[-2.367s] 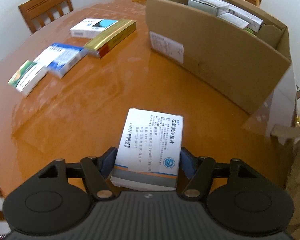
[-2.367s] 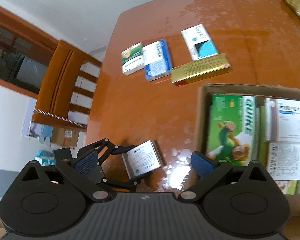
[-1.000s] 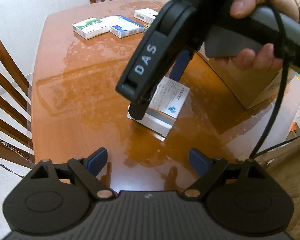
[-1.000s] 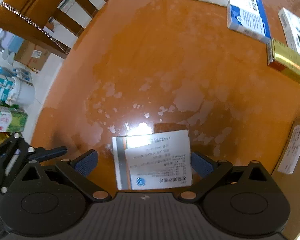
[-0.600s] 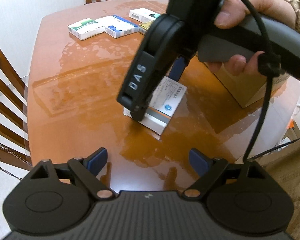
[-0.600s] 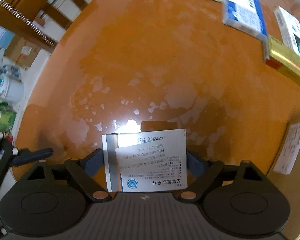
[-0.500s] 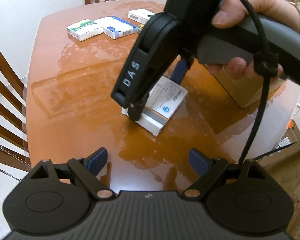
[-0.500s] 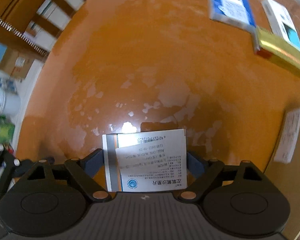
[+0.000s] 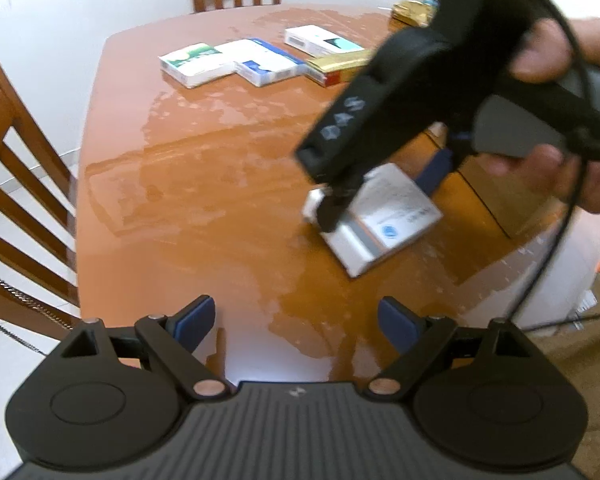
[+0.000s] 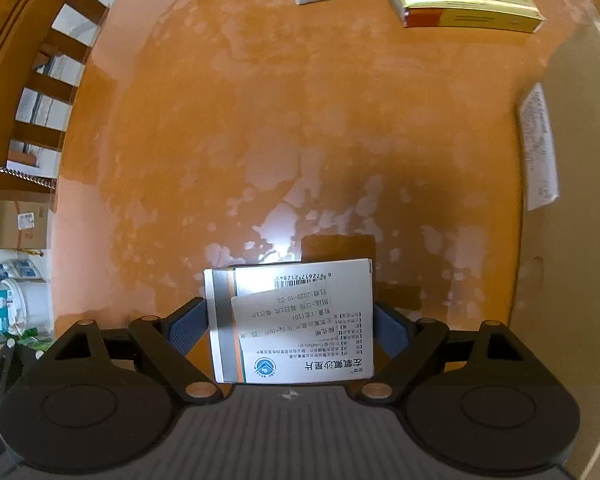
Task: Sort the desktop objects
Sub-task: 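Lift the white box and carry it with the right gripper toward the cardboard box, then lower the white box upright into the cardboard box before the other white box, then open the right gripper and release the white box, then withdraw the right gripper up out of the cardboard box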
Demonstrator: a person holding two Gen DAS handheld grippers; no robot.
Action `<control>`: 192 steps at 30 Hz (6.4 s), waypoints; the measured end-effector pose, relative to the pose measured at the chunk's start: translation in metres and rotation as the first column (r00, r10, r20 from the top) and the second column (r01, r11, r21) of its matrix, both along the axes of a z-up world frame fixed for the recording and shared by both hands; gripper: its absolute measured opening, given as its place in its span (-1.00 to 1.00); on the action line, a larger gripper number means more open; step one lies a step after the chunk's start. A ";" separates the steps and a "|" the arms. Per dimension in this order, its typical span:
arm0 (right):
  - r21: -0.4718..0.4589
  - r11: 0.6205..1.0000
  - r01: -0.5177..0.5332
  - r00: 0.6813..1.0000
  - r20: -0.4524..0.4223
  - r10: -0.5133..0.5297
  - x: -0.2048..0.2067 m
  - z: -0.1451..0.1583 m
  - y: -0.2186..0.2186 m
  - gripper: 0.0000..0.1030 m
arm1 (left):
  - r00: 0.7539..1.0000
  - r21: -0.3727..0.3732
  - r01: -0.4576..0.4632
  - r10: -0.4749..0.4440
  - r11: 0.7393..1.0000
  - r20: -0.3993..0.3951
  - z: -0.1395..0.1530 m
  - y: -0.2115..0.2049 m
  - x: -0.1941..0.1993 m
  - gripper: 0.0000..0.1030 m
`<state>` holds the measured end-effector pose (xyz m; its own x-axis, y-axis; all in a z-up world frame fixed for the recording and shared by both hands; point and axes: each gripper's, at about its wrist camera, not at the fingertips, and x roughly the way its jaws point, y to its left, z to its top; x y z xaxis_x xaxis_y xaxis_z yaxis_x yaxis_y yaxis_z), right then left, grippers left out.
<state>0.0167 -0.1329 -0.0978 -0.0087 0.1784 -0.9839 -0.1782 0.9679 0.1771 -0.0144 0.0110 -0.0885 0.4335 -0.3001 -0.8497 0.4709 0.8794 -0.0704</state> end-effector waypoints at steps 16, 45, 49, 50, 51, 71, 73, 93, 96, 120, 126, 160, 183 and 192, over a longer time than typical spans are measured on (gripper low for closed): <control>0.090 0.996 0.027 0.999 0.041 -0.031 0.006 0.028 -0.020 0.76 | 0.973 0.068 -0.230 0.230 0.971 -0.005 0.008 0.009 0.037 0.72; 0.214 0.977 -0.001 0.990 0.135 -0.029 0.010 0.081 -0.037 0.76 | 0.976 0.091 -0.216 0.216 0.972 0.012 0.018 -0.019 0.038 0.72; 0.227 0.974 -0.008 0.988 0.155 -0.028 0.009 0.091 -0.040 0.76 | 0.978 0.100 -0.208 0.207 0.973 0.016 0.019 -0.024 0.040 0.72; 0.230 0.973 -0.005 0.987 0.158 -0.032 0.009 0.093 -0.042 0.76 | 0.979 0.101 -0.204 0.204 0.974 0.019 0.020 -0.026 0.040 0.72; 0.234 0.972 -0.006 0.987 0.160 -0.032 0.009 0.095 -0.043 0.76 | 0.979 0.101 -0.201 0.200 0.974 0.023 0.021 -0.027 0.041 0.72; 0.275 0.955 0.109 0.936 0.295 -0.192 0.010 0.155 -0.129 0.76 | 0.992 -0.027 -0.054 0.057 0.998 0.111 0.086 -0.081 0.043 0.72; 0.268 0.953 0.144 0.925 0.305 -0.225 0.011 0.158 -0.145 0.76 | 0.993 -0.040 -0.034 0.038 0.999 0.112 0.090 -0.088 0.043 0.72; 0.127 0.946 0.298 0.899 0.295 -0.322 0.019 0.124 -0.260 0.76 | 0.997 -0.024 0.038 -0.036 0.999 0.073 0.090 -0.139 0.040 0.72; 0.107 0.954 0.281 0.910 0.285 -0.300 0.020 0.118 -0.266 0.76 | 0.997 -0.022 0.031 -0.029 0.999 0.069 0.089 -0.144 0.040 0.72; 0.047 0.974 0.223 0.950 0.212 -0.228 0.043 0.078 -0.276 0.76 | 0.998 0.005 -0.031 0.031 0.999 0.060 0.084 -0.158 0.037 0.72; 0.040 0.976 0.216 0.955 0.202 -0.219 0.049 0.074 -0.276 0.76 | 0.997 0.007 -0.041 0.041 0.999 0.060 0.083 -0.158 0.038 0.72; 0.129 0.958 0.254 0.942 0.193 -0.276 0.034 0.110 -0.288 0.81 | 0.997 -0.008 -0.029 0.030 1.000 0.073 0.086 -0.154 0.039 0.72; 0.219 0.950 0.224 0.968 0.063 -0.243 0.033 0.070 -0.266 0.81 | 0.995 0.014 -0.050 0.048 0.999 0.086 0.088 -0.152 0.033 0.72; 0.213 0.951 0.223 0.968 0.070 -0.242 0.032 0.072 -0.268 0.81 | 0.995 0.016 -0.052 0.050 0.999 0.088 0.088 -0.154 0.033 0.72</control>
